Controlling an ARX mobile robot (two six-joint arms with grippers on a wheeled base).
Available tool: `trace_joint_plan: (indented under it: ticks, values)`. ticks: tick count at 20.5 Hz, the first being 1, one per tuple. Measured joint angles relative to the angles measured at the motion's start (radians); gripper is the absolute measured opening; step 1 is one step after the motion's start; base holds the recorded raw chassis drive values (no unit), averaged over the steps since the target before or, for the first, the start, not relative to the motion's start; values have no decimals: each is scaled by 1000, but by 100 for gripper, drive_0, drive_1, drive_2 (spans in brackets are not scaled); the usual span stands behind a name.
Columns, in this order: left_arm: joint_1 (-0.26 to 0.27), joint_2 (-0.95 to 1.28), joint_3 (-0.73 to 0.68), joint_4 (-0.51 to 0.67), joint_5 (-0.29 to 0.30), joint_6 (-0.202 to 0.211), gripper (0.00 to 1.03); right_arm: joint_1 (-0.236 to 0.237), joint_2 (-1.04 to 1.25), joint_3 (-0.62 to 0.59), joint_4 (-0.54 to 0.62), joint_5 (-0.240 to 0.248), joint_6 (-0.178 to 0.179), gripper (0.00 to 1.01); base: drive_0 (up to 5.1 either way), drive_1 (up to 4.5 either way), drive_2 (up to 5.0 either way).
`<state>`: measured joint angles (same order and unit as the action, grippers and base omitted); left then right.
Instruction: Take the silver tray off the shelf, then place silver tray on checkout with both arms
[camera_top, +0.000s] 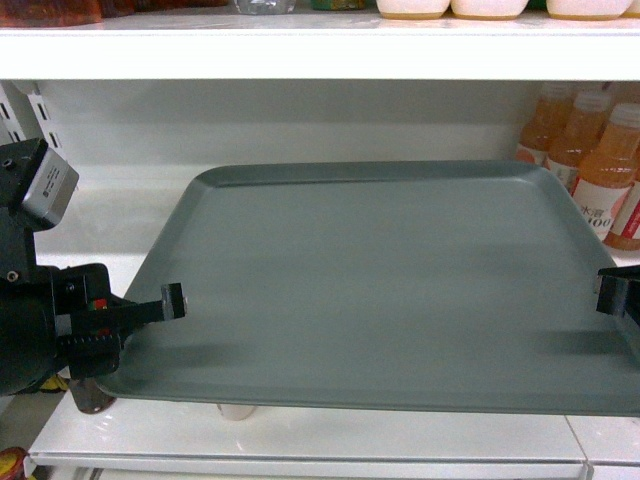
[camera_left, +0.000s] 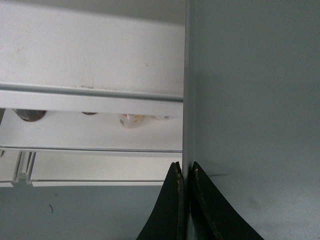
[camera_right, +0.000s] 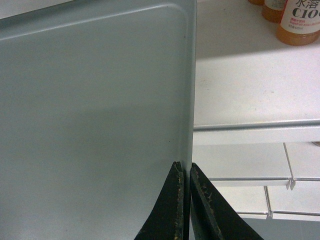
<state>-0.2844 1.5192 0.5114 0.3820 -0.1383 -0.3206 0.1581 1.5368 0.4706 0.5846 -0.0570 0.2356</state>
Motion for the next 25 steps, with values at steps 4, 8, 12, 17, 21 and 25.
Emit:
trace_joint_plan:
  ticks: [4, 8, 12, 17, 21, 25]
  values:
    - [-3, 0, 0, 6, -2, 3, 2, -2, 0, 0, 3, 0, 0, 2, -1, -432, 430]
    - [-1, 0, 0, 4, -5, 4, 2, 0, 0, -1, 7, 0, 0, 2, 0, -432, 431]
    - [-1, 0, 0, -1, -5, 5, 2, 0, 0, -1, 4, 1, 0, 2, 0, -432, 431]
    - [0, 0, 0, 0, -7, 6, 2, 1, -1, -1, 4, 1, 0, 2, 0, -432, 431]
    - [-2, -1, 0, 2, -7, 6, 2, 4, 0, -2, 2, 2, 0, 2, 0, -432, 431]
    - [-1, -1, 0, 2, -7, 6, 2, 5, 0, -2, 5, 1, 0, 2, 0, -432, 431]
